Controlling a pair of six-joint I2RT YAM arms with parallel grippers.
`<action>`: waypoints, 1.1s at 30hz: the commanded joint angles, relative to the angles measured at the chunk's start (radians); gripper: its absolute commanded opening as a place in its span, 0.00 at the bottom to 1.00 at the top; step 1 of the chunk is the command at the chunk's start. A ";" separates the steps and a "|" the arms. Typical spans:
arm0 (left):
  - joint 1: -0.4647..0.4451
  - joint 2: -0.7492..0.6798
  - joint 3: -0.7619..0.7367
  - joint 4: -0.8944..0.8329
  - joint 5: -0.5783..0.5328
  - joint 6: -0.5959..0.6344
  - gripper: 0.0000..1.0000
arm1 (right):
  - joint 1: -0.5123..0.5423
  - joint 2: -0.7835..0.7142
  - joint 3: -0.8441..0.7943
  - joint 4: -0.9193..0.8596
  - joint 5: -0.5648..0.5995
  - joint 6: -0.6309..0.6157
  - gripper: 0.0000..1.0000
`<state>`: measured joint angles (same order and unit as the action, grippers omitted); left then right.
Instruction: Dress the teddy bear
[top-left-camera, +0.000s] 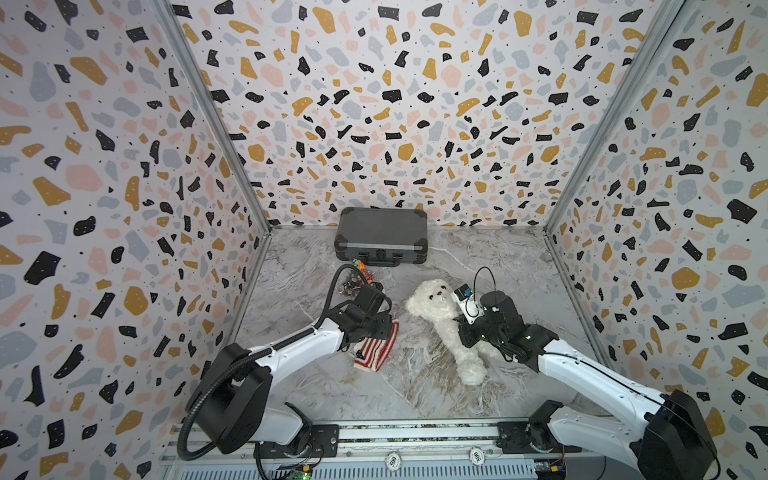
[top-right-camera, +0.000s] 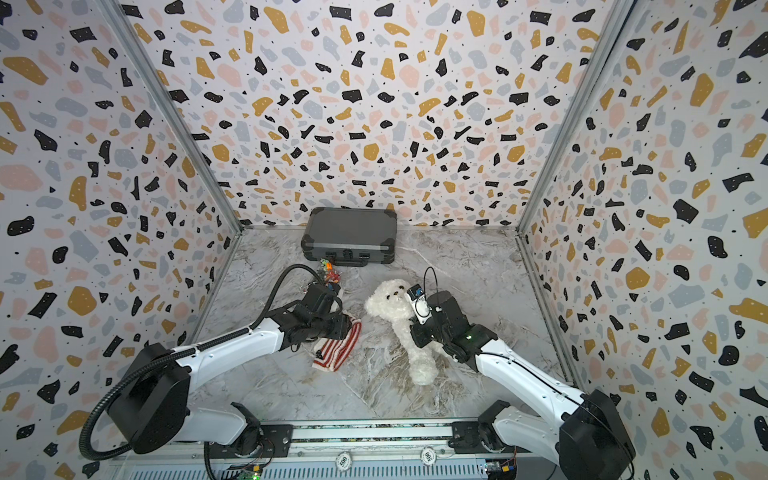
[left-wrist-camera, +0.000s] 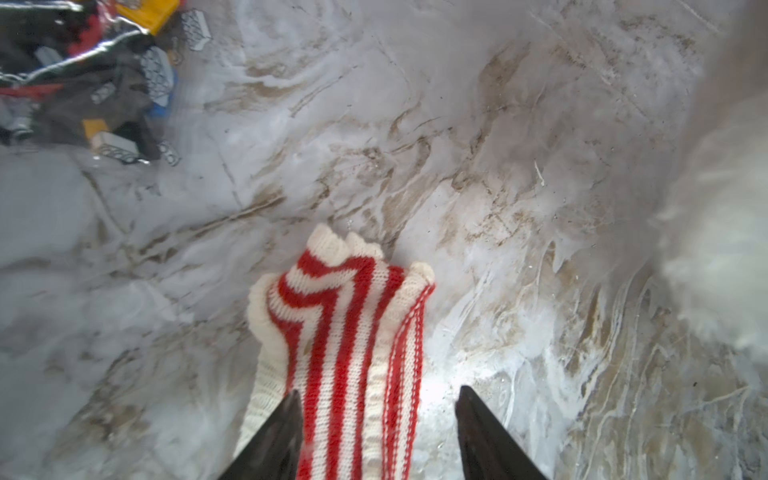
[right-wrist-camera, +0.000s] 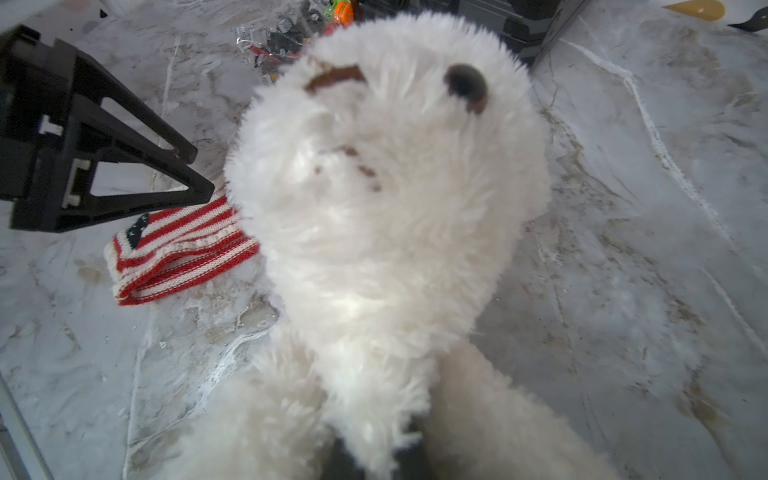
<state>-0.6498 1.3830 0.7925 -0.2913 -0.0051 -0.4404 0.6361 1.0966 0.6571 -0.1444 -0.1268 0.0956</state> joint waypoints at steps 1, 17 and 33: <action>-0.047 -0.021 -0.035 -0.060 -0.049 0.011 0.54 | 0.004 0.007 0.002 0.050 -0.002 -0.006 0.00; -0.115 0.093 -0.026 -0.066 -0.098 0.026 0.30 | 0.004 -0.008 -0.024 0.050 0.029 0.004 0.00; -0.132 0.124 0.007 -0.097 -0.138 0.033 0.14 | -0.009 -0.021 -0.029 0.045 0.032 -0.006 0.00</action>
<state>-0.7765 1.5208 0.7738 -0.3637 -0.1200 -0.4187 0.6319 1.1011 0.6243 -0.1188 -0.1009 0.0956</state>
